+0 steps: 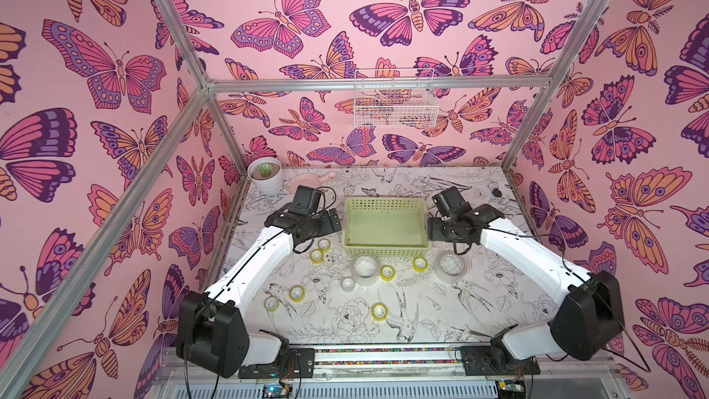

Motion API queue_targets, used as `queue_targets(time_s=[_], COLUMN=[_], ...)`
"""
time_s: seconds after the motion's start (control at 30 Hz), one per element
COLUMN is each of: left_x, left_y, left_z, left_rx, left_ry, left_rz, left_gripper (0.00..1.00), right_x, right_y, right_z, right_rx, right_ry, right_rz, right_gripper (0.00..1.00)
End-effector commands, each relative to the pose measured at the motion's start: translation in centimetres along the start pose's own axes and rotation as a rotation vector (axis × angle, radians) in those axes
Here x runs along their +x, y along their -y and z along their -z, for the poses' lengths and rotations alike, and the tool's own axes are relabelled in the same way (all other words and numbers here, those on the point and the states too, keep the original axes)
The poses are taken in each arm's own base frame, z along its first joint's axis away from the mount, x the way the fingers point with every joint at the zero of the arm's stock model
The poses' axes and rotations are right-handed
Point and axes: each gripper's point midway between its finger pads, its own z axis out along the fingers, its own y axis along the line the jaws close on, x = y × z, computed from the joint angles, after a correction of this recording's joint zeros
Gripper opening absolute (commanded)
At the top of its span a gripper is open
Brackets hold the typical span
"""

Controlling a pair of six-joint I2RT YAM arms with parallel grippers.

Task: Put the transparent tape into the storage box
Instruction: Move the storage box to the center of the board, then pick up the tape at the center of the board.

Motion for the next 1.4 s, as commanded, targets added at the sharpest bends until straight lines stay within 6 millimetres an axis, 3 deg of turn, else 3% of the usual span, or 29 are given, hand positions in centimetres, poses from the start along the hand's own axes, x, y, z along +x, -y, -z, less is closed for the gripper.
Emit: queue_targets(time_s=[0.0, 0.2, 0.43, 0.87, 1.13, 1.37], left_x=[0.3, 0.3, 1.1, 1.7, 1.8, 1.9], left_y=[1.8, 4.3, 6.5, 7.2, 7.4, 7.4], left_z=[-0.1, 0.3, 0.6, 0.8, 0.9, 0.7], left_rx=[0.017, 0.036, 0.127, 0.144, 0.151, 0.151], left_ry=[-0.016, 0.019, 0.002, -0.005, -0.009, -0.015], left_rz=[-0.035, -0.108, -0.161, -0.170, -0.174, -0.178], left_gripper=[1.00, 1.00, 1.00, 1.00, 1.00, 1.00], right_x=[3.9, 8.6, 11.1, 9.8, 9.9, 8.4], right_y=[3.8, 7.9, 9.4, 8.1, 8.9, 9.8], right_z=[0.0, -0.8, -3.4, -5.7, -6.8, -4.7], right_rx=[0.146, 0.173, 0.170, 0.129, 0.173, 0.215], right_ry=[-0.097, -0.166, -0.215, -0.252, -0.258, -0.214], right_rz=[-0.029, -0.207, -0.275, -0.286, -0.276, -0.251], right_gripper=[0.73, 0.69, 0.65, 0.62, 0.30, 0.02])
